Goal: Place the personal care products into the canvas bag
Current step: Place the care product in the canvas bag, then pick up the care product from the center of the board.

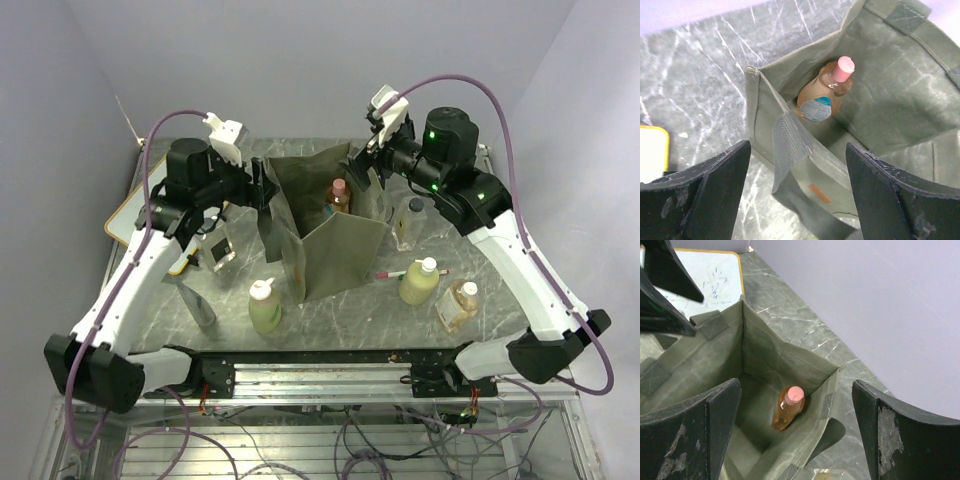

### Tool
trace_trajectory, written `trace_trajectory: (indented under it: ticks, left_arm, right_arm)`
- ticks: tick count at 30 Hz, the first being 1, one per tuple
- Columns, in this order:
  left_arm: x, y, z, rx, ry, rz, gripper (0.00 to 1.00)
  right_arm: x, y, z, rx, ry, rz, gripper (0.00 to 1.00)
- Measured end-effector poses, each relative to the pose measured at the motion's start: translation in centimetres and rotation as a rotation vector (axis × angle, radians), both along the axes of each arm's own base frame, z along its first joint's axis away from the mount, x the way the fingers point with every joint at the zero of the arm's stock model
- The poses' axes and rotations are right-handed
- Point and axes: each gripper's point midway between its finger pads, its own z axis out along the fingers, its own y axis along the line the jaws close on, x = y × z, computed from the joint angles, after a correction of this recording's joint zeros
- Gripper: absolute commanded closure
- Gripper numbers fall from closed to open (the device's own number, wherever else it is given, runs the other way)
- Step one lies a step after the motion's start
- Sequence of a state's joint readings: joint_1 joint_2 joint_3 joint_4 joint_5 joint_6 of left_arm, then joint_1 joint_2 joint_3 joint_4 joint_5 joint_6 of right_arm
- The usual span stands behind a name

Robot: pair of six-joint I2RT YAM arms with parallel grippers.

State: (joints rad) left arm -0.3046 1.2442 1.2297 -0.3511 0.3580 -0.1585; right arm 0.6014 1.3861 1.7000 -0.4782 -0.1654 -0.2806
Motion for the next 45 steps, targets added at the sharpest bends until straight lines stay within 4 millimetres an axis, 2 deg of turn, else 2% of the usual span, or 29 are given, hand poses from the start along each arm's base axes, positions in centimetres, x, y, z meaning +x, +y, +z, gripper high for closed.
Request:
trace_trajectory:
  ticks: [5, 9, 16, 18, 24, 32, 35, 39, 45]
  left_arm:
    - [-1.6, 2.0, 2.9, 0.059, -0.123, 0.019, 0.12]
    - [-2.4, 3.7, 3.9, 0.134, -0.189, 0.044, 0.11]
    - [-3.6, 6.5, 3.0, 0.301, -0.200, 0.068, 0.09]
    - [-4.0, 7.0, 2.8, 0.347, -0.194, 0.053, 0.05]
    - [-6.5, 7.3, 2.3, 0.451, -0.187, -0.067, 0.02]
    - [-11.9, 6.0, -0.7, 0.527, -0.129, -0.355, 0.07]
    - [-13.6, 5.0, -1.8, 0.547, -0.115, -0.461, 0.07]
    - [-15.9, 3.7, -4.5, 0.580, -0.068, -0.600, 0.06]
    - [-18.8, 3.0, -7.9, 0.626, -0.001, -0.743, 0.00]
  right_arm:
    - [-0.6, -0.4, -1.4, -0.030, 0.017, 0.017, 0.07]
    - [-0.5, -1.0, -2.8, -0.058, 0.042, 0.013, 0.07]
    - [-1.0, -3.9, -3.0, -0.062, 0.051, -0.013, 0.07]
    - [-1.3, -5.0, -2.6, -0.057, 0.044, -0.020, 0.07]
    - [-3.0, -7.3, -2.2, -0.060, 0.023, -0.006, 0.06]
    - [-4.8, -8.3, -4.4, -0.126, 0.067, 0.032, 0.06]
    - [-4.8, -8.7, -5.2, -0.146, 0.080, 0.029, 0.06]
    - [-4.5, -9.2, -6.5, -0.170, 0.106, 0.013, 0.06]
    - [-3.9, -10.3, -7.2, -0.178, 0.131, -0.021, 0.06]
